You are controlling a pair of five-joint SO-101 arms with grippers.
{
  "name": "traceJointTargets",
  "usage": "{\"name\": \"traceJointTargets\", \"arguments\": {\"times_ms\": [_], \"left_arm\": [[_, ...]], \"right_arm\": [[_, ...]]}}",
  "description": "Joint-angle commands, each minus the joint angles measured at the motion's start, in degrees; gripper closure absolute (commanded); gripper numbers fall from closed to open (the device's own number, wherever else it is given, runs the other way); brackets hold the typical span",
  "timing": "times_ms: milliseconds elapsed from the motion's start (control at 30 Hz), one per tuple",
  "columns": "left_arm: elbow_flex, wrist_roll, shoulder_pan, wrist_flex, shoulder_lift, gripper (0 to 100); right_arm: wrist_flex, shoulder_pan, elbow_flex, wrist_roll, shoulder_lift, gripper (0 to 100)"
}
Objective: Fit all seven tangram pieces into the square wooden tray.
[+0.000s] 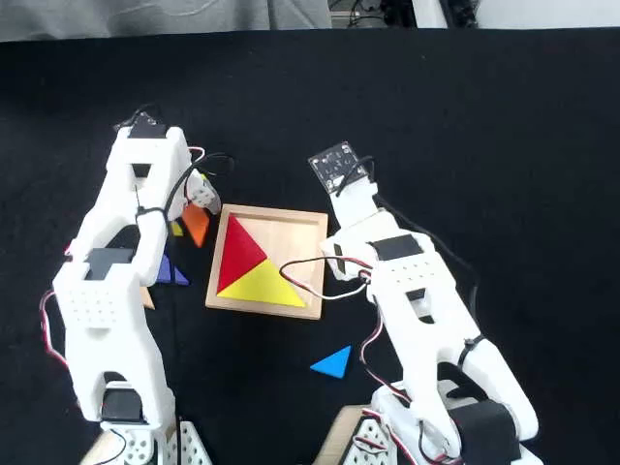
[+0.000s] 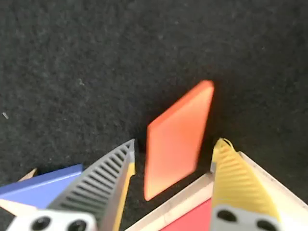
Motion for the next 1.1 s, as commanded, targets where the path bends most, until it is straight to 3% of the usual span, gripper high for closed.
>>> {"name": "traceJointTargets", "arguments": {"times_ms": [0, 333, 633, 1067], "left_arm": [[-5.3, 0.5, 0.5, 0.3, -0.2, 75], [-6.5, 1.9, 1.4, 0.8, -0.4, 88], [-6.4, 2.1, 0.4, 8.6, -0.3, 74], [-3.6, 4.3, -3.8, 8.9, -2.4, 74]], "right_arm": [[-0.9, 0.5, -0.1, 0.0, 0.6, 98.6], [-0.9, 0.5, -0.1, 0.0, 0.6, 98.6], [-0.9, 0.5, -0.1, 0.0, 0.6, 98.6], [-0.9, 0.5, -0.1, 0.0, 0.6, 98.6]]}}
